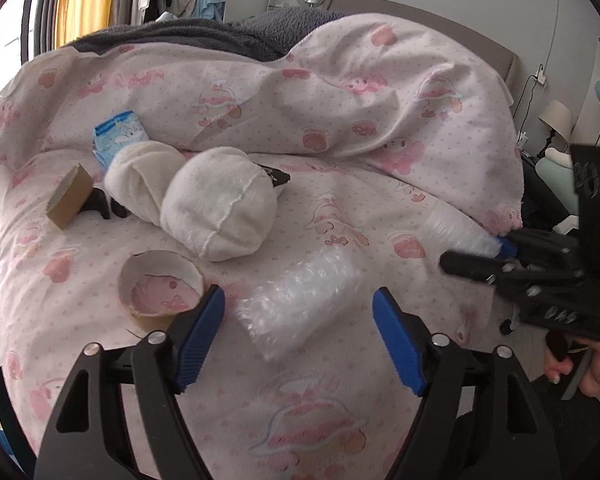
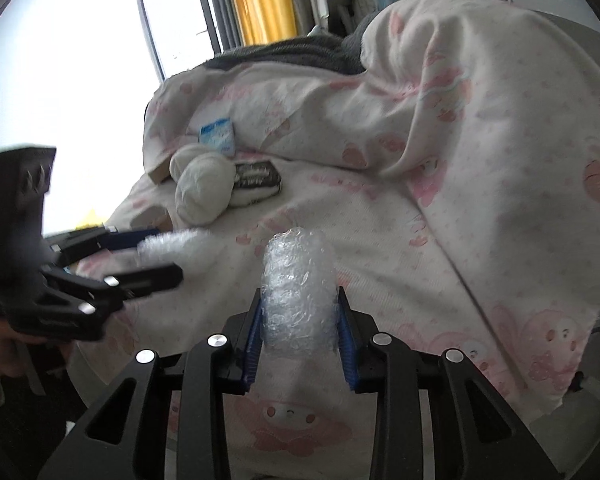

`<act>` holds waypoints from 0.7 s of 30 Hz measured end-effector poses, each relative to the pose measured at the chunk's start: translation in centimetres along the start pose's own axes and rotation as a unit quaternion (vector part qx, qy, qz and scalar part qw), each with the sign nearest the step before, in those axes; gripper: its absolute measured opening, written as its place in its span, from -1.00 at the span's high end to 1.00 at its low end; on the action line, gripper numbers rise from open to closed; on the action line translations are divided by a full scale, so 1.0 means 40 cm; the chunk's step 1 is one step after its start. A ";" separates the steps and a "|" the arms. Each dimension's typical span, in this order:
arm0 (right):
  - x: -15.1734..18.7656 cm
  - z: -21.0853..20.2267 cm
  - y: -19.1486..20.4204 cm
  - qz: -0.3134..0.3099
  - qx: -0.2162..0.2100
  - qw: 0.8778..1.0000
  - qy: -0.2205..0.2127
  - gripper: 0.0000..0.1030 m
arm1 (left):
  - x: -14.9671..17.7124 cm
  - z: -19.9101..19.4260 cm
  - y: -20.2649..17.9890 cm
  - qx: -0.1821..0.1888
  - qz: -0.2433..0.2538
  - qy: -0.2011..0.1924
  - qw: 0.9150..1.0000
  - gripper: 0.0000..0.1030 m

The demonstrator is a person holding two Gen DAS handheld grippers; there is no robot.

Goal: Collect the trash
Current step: 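Grasp the second bubble wrap piece with the left gripper while right holds its piece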

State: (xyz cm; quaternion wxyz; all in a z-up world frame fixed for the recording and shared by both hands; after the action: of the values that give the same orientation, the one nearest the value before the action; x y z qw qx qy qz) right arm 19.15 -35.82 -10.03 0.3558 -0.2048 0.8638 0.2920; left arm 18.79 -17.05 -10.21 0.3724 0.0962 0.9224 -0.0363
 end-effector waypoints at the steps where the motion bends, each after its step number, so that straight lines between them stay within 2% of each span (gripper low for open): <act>1: -0.006 -0.006 -0.001 0.002 -0.001 1.000 -0.006 0.35 | 0.000 0.006 -0.003 0.001 0.001 0.003 1.000 -0.35; 5: -0.025 -0.020 -0.005 0.012 -0.005 1.000 -0.025 0.35 | -0.001 0.022 -0.010 0.005 0.008 0.006 1.000 -0.24; 9: -0.040 -0.022 0.011 0.011 -0.011 0.999 -0.033 0.35 | -0.003 0.010 -0.006 0.018 0.003 0.001 1.000 -0.23; 15: -0.069 -0.006 0.051 0.006 -0.016 0.999 -0.036 0.35 | -0.018 -0.052 0.020 0.033 -0.010 -0.038 0.999 -0.23; 21: -0.111 0.029 0.120 0.001 -0.026 0.999 -0.036 0.35 | -0.026 -0.100 0.095 0.018 -0.038 -0.059 0.997 -0.23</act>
State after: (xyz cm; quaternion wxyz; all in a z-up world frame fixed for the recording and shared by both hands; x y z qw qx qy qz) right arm 19.98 -30.83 -5.73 0.3813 -0.2025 0.8428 0.3215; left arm 17.56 -12.94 -6.59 0.4228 0.0654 0.9009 -0.0730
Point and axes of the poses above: each gripper's, at about its wrist camera, not at the fingertips, and z roughly the way its jaws point, y to its left, x to its underside, the point moved 1 cm from there along z, roughly the way its jaws point, and after that the axes turned 15 degrees about -x, right-handed, at the moved point
